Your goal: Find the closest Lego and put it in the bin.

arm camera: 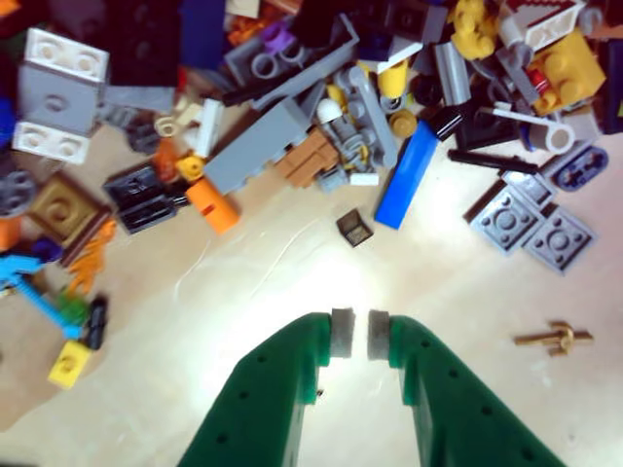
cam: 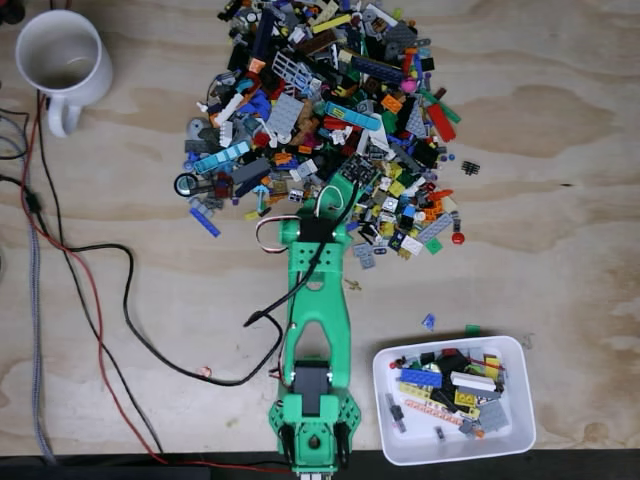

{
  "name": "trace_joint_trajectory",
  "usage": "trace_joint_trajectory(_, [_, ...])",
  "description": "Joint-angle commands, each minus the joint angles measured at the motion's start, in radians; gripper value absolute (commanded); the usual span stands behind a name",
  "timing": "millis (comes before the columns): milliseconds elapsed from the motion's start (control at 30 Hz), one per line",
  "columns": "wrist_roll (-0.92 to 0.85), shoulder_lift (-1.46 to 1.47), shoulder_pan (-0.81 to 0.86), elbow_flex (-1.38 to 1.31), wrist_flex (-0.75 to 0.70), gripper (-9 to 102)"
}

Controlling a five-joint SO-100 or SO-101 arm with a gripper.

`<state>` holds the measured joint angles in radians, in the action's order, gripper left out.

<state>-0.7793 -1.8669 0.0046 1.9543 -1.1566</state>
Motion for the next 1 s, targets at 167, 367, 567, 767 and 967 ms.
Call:
trace_joint_trajectory(167, [0.003, -0.341, 0.13, -0.046, -0.253, 9])
trace_joint_trajectory(367, [0.152, -0.647, 0.063, 0.255, -0.399, 18])
trace_joint_trajectory(567, [0.181, -0.807, 0.052, 0.23, -0.512, 17])
trace_joint_trajectory(767, [-0.021, -0.902, -0.063, 0.249, -0.566, 17])
trace_joint_trajectory(967, [-0.052, -0.91, -0.272, 0.293, -0.586, 16])
